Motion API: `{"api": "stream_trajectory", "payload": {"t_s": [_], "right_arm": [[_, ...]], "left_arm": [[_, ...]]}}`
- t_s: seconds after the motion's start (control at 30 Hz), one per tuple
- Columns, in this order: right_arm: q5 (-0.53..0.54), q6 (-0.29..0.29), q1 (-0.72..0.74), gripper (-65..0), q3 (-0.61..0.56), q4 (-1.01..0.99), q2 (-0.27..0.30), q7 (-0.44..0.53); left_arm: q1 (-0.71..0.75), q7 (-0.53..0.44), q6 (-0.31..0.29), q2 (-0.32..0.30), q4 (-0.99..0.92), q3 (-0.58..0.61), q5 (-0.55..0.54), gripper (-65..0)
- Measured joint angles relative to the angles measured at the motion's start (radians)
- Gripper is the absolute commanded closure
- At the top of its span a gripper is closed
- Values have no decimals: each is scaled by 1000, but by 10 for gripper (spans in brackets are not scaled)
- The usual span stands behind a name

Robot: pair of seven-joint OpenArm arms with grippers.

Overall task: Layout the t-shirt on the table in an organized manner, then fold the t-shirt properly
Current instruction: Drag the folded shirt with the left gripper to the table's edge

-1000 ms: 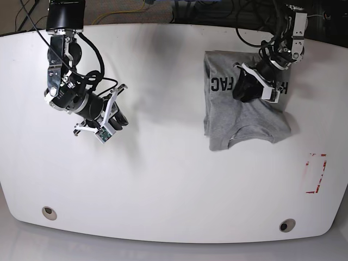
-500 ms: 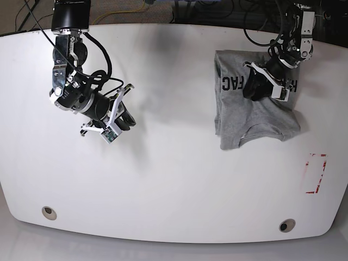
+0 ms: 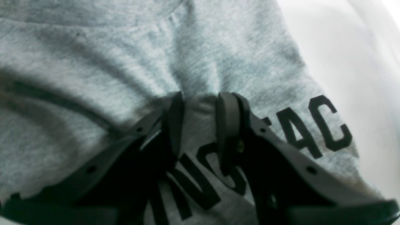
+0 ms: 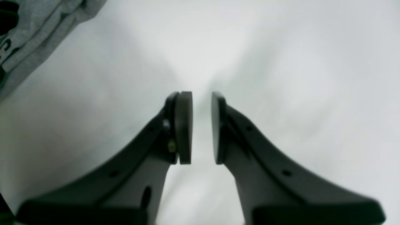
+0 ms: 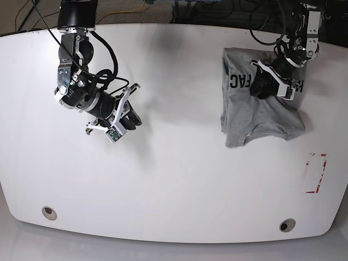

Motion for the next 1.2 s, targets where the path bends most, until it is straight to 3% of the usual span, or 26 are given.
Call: {"api": "stream_trajectory", "payload": {"t_s": [0.3, 0.63, 0.87, 1.2], "right_arm": [[3, 0, 1, -95, 4, 1, 5, -1], [1, -2, 0, -95, 7, 32, 10, 2], [0, -2, -1, -95, 7, 35, 10, -1], [0, 0, -2, -95, 8, 35, 6, -1]], "left_arm": [[45, 50, -11, -61, 0, -121, 2, -176], [57, 106, -233, -97, -108, -325, 30, -176], [25, 107, -311, -137, -188, -406, 108, -176], [-35, 183, -314, -202, -238, -438, 177, -176]]}}
